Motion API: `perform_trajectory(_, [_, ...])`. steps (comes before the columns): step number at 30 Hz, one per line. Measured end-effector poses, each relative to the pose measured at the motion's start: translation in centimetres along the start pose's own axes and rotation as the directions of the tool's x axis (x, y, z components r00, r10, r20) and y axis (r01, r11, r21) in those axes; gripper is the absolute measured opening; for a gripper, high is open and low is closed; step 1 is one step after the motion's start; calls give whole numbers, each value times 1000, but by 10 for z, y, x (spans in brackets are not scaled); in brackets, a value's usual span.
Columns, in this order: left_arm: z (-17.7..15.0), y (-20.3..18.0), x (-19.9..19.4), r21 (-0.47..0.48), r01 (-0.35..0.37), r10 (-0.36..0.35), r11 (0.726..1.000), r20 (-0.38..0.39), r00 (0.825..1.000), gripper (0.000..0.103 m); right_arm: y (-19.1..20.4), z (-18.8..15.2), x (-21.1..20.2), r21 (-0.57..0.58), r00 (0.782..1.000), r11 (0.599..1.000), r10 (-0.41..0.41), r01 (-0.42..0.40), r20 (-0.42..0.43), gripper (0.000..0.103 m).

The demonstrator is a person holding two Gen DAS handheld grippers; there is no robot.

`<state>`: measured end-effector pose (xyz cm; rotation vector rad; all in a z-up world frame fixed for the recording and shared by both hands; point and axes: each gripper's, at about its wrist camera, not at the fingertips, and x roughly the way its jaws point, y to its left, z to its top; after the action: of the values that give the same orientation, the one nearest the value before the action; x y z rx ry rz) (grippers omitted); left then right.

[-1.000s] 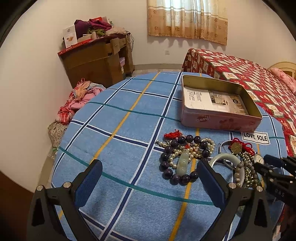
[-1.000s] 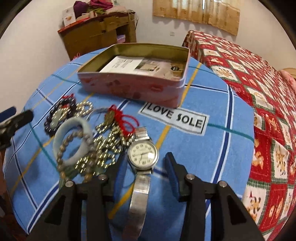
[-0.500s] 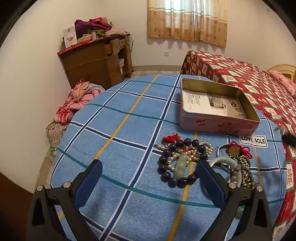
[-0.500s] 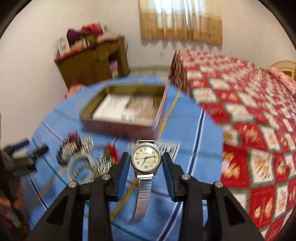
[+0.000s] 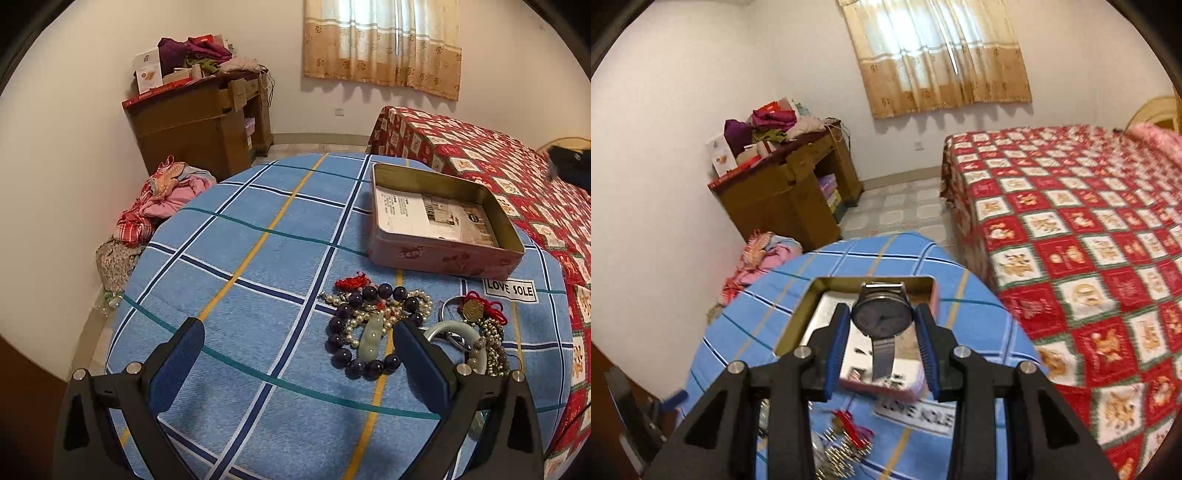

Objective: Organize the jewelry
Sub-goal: 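Carry the watch with the right gripper into the pink tin and release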

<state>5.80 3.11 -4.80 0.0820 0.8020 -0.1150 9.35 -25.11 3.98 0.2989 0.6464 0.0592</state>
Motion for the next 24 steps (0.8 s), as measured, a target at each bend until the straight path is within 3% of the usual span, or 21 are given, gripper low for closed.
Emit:
perform_trajectory(3, [0, 0, 3, 7, -5, 5, 1000, 1, 1000, 102, 1, 6, 20, -12, 1000, 1000, 3, -3, -23, 39])
perform_trajectory(11, [3, 5, 12, -3, -7, 7, 1000, -6, 1000, 102, -2, -10, 73, -27, 975, 999, -25, 20, -220, 39])
perform_trajectory(15, [6, 7, 21, -11, -3, 3, 1000, -23, 1000, 102, 0, -12, 95, -59, 953, 998, -49, 33, -298, 39])
perform_trajectory(21, [7, 8, 29, -5, -7, 6, 1000, -34, 999, 102, 0, -18, 133, -118, 899, 987, -152, 113, -411, 39])
perform_trajectory(24, [8, 9, 33, -2, -12, 12, 1000, -39, 999, 102, -5, -15, 136, -114, 896, 983, -180, 145, -407, 39])
